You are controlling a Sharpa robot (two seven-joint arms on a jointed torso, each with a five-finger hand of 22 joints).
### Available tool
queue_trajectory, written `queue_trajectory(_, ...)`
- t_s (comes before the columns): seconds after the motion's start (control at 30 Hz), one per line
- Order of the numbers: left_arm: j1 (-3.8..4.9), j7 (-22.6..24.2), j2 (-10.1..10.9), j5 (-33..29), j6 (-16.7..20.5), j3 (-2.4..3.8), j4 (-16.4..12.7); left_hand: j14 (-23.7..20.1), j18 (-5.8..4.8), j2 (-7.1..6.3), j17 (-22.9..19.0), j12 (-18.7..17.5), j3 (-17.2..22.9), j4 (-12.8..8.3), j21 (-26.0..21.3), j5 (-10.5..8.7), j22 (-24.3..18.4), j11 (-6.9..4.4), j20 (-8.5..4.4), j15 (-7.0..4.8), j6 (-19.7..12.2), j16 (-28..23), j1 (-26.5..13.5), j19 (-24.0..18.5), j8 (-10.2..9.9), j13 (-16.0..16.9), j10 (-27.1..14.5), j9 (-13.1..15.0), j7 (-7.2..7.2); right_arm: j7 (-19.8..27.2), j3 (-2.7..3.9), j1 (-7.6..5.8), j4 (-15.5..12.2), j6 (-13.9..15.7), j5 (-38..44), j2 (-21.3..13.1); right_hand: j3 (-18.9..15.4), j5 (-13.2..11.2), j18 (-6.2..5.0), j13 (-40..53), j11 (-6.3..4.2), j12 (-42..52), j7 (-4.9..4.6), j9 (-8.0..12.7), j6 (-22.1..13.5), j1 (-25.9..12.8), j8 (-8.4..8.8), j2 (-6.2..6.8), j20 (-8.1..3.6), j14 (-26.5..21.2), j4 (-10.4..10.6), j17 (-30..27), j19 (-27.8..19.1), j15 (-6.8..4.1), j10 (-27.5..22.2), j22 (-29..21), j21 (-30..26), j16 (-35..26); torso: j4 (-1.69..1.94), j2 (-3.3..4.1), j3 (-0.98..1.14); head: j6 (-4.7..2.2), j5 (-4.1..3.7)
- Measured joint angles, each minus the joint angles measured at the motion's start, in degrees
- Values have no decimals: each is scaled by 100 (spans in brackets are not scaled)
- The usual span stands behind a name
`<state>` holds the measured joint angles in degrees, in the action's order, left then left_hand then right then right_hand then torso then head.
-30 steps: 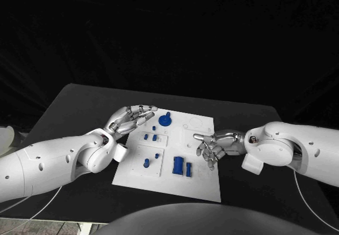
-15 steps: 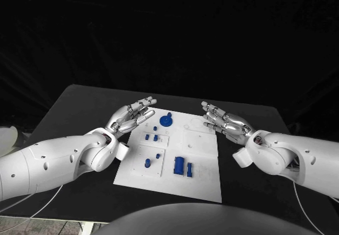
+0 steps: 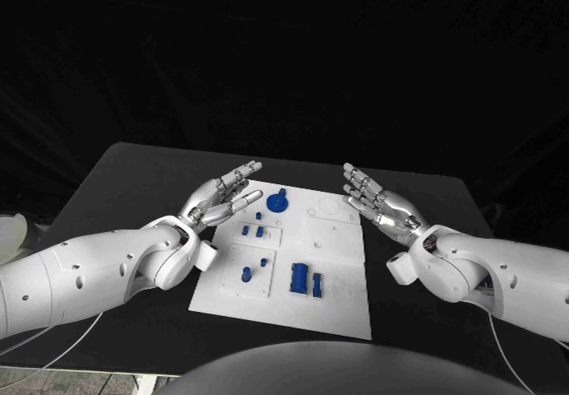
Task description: Assemble the parts on the task board
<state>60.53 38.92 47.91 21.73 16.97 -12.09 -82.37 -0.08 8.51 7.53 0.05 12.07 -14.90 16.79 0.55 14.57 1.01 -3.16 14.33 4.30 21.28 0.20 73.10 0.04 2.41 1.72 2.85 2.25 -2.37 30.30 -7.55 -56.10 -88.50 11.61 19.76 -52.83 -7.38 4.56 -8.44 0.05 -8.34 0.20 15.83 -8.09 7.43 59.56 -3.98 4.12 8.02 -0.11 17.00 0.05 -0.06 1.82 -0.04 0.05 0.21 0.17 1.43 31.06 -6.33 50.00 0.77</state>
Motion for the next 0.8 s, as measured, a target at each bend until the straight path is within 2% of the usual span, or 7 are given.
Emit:
queue_trajectory(0.03,-3,1,0,22,4,0,2,0,0,0,0,-11,0,0,0,0,0,0,-1,0,-15,0,0,-1,0,0,0,0,14,22,0,12,11,13,28,4,0,0,-1,0,0,0,0,12,0,14,-24,29,-5,0,0,0,-5,0,0,0,0,0,-1,-1,1,0,2)
queue_trajectory(0.13,-4,-9,4,24,7,0,4,5,-1,-35,0,-118,120,-120,-23,-96,-32,64,-128,-104,-203,0,-586,0,-84,-45,-66,-62,73,21,-2,16,12,19,32,4,516,-417,302,0,338,0,-668,501,-527,-2386,364,-337,-477,10,-718,0,6,-154,4,0,0,0,-2,-1,2,0,2)
queue_trajectory(0.17,-6,-16,5,20,11,8,3,5,1,-62,0,-165,179,-179,-23,-149,-40,99,-185,-152,-283,0,-858,3,-111,-67,-100,-86,94,15,3,11,12,25,25,6,663,-436,642,0,652,0,-815,688,-670,-3020,378,-379,-680,10,-878,0,6,-154,3,0,0,0,-2,-1,4,-7,2)
queue_trajectory(0.2,-8,-22,4,13,18,25,0,4,0,-90,0,-204,238,-237,-23,-206,-49,132,-235,-193,-360,0,-1122,3,-128,-82,-133,-109,116,11,12,6,12,33,18,11,711,-436,767,1,761,0,-944,757,-716,-3527,378,-395,-754,10,-1019,0,5,-154,4,1,0,0,-2,-1,7,-16,2)
queue_trajectory(0.33,-13,-68,-22,-65,111,161,-67,3,-117,-185,1,-350,435,-435,-23,-386,-71,212,-414,-291,-612,0,-2026,-1,-170,-122,-213,-162,173,-1,81,-28,5,132,-49,77,736,-436,809,1,810,0,-1532,798,-746,-4753,378,-409,-773,10,-1623,1,5,-154,10,1,0,0,-9,-1,35,-112,-2)
queue_trajectory(0.57,-23,-248,-143,-525,695,623,-340,13,-229,-541,1,-567,708,-740,-22,-655,-88,250,-671,-360,-996,0,-3356,-5,-201,-154,-251,-202,215,-18,322,-155,-40,713,-402,327,741,-436,809,2,810,0,-1562,804,-742,-5887,378,-410,-772,10,-1678,3,5,-154,10,3,1,0,-41,2,171,-515,-23)
queue_trajectory(0.8,-24,-541,-267,-1303,1656,1061,-630,-7,-511,-690,2,-864,933,-966,-22,-868,-89,267,-852,-380,-1294,0,-4388,-11,-201,-161,-268,-214,227,-31,606,-317,-102,1774,-1051,641,741,-436,809,3,809,0,-1562,804,-742,-5926,378,-411,-772,10,-1677,4,5,-154,10,4,1,0,-88,6,394,-1096,-55)
